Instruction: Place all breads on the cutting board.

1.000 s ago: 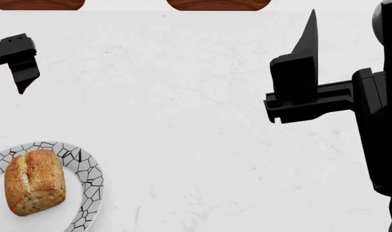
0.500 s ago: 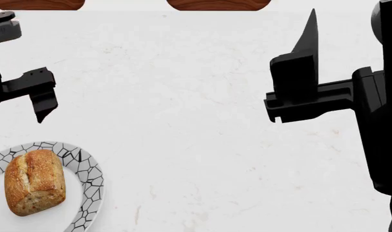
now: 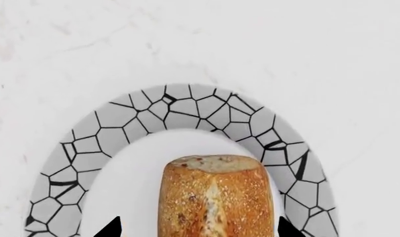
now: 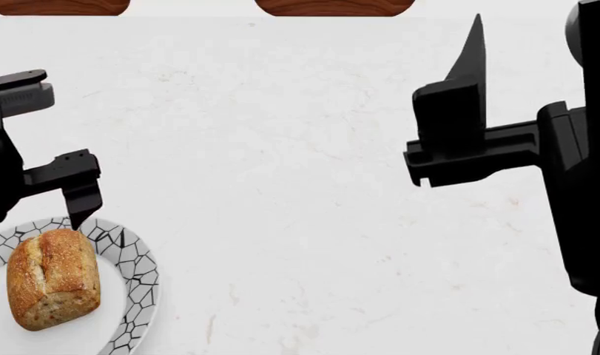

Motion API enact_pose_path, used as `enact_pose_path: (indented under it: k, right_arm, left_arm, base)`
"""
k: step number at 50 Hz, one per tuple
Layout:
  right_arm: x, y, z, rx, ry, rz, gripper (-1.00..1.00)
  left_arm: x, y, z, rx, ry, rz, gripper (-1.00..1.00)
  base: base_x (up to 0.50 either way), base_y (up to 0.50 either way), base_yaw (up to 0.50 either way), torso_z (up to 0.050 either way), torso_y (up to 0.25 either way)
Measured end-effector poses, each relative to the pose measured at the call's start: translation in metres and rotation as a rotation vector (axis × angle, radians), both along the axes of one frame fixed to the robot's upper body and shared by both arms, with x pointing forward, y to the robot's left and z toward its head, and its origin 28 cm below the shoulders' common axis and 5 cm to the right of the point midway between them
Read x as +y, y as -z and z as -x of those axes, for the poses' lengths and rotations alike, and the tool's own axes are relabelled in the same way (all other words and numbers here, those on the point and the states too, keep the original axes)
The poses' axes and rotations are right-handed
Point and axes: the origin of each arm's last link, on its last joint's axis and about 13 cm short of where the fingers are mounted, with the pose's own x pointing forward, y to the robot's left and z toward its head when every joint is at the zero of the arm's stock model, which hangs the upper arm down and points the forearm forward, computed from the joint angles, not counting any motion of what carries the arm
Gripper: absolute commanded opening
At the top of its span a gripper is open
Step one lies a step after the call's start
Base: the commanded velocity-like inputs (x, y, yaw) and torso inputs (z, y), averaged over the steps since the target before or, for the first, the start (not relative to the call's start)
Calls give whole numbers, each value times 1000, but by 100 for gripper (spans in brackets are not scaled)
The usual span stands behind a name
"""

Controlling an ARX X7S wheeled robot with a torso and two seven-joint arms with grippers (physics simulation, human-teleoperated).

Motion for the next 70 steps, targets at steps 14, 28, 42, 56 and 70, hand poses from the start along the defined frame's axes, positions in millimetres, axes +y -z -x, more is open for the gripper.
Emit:
enact_pose_path:
  k: [14,28,42,56,70]
  right_arm:
    - [-1,0,0,1,-8,-16,100]
    - [-1,0,1,2,-14,-35,100]
    - [0,0,0,3,-20,-42,100]
    - [0,2,-1,8,-20,-44,100]
    - [0,4,0,15,-19,-42,100]
  left_arm:
    - [-2,10,0,4,29,34,100]
    - [-2,18,-1,10,32,49,100]
    - [-1,31,-2,24,24,41,100]
    - [0,42,-2,47,25,10,-100]
    - [-4,0,6,-30,77,10,-100]
  base:
    - [0,0,0,0,0]
    - [0,0,0,0,0]
    - [0,0,0,0,0]
    - [0,0,0,0,0]
    - [0,0,0,0,0]
